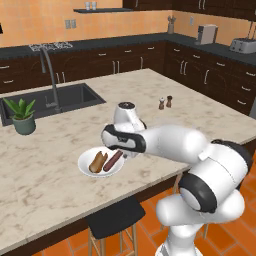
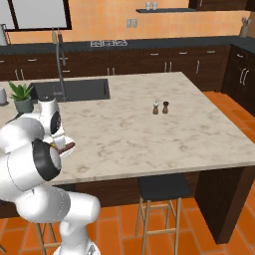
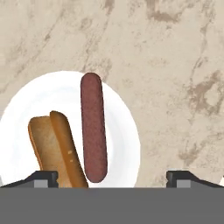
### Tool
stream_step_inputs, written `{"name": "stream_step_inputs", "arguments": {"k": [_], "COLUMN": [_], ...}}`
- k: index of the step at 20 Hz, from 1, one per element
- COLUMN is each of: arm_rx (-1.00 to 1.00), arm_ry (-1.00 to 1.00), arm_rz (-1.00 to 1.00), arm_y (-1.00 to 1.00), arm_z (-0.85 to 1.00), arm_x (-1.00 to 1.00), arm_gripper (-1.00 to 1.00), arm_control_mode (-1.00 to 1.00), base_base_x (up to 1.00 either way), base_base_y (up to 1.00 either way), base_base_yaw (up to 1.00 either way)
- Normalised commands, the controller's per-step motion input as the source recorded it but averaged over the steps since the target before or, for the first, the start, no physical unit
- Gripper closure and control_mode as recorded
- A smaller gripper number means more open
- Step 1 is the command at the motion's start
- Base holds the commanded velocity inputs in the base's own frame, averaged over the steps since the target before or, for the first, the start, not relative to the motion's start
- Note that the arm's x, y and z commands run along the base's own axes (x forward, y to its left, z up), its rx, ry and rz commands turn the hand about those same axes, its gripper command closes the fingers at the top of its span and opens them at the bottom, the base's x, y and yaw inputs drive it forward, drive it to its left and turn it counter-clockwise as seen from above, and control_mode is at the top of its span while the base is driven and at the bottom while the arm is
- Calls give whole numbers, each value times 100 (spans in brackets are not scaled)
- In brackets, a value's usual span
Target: Place one bun and one sausage from the bowl on each plate.
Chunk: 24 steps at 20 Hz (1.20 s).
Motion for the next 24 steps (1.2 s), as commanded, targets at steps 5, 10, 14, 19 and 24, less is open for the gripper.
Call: {"name": "stream_step_inputs", "arguments": {"k": [5, 10, 14, 19, 24], "arm_rx": [6, 1, 0, 0, 0], "arm_ry": [-5, -3, -4, 0, 0], "arm_rz": [0, 0, 0, 5, 16], "arm_y": [-65, -59, -34, 16, 37], "arm_z": [90, 95, 81, 41, 41], "arm_x": [-83, -86, -93, -96, -57], "arm_gripper": [-100, -100, -100, -100, -100], "arm_control_mode": [-100, -100, -100, -100, -100], "base_base_x": [0, 0, 0, 0, 0], "base_base_y": [0, 0, 0, 0, 0], "base_base_yaw": [0, 0, 0, 0, 0]}}
